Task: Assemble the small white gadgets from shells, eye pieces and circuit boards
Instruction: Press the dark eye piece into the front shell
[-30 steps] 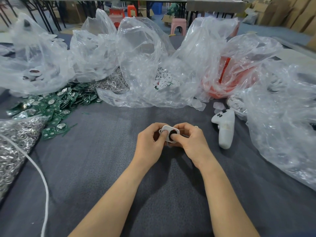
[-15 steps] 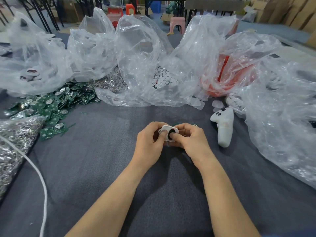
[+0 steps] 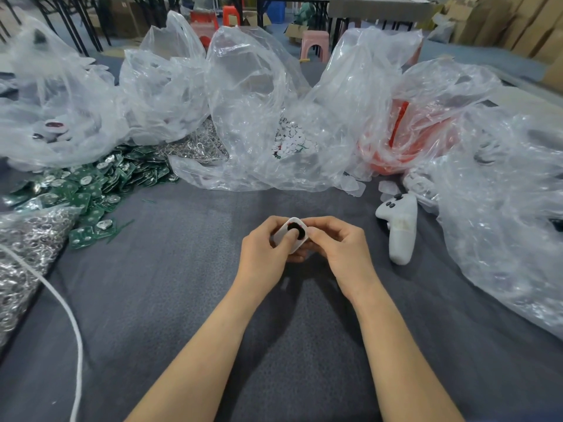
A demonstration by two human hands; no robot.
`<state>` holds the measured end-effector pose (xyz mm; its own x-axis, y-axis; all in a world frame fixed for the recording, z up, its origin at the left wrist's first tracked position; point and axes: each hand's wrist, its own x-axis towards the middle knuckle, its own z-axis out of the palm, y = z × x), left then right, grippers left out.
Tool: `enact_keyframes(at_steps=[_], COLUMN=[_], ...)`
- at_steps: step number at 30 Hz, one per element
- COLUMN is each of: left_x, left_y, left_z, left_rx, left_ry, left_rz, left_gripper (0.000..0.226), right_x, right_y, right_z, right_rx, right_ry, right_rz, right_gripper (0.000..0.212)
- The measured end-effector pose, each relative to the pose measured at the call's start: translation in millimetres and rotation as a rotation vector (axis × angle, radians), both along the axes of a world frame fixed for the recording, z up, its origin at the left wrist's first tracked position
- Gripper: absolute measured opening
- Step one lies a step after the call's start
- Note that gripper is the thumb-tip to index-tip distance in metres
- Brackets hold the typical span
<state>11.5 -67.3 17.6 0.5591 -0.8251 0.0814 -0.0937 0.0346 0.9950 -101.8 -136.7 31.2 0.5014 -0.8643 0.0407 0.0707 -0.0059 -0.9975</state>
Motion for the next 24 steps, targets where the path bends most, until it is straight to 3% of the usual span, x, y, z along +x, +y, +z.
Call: enact_keyframes(at_steps=[11,16,19,24], left_x=[-2,-1,0,6], left_y=[-5,-9,-7,3], left_z=[0,-3,-4,-3], left_rx=[0.037,0.062,0.070,0.067], left_ry=[-0.050,-0.100,-0.225,-0.318], left_rz=[0.051,0.094,0.118,0.077], left_gripper=[0.012,0.013,0.012,0.032], right_x=[0,3,5,7], right_y=[1,3,4,3], right_z=[0,-3,-8,-8], right_rx=[-0.180,-0.137,-0.116,-0.255], right_ry=[0.124,0.100,0.101,0.273], right_rz=[-0.049,-0.063,-0.170,-0.129], right_gripper=[0.019,0.024,0.022,0.011])
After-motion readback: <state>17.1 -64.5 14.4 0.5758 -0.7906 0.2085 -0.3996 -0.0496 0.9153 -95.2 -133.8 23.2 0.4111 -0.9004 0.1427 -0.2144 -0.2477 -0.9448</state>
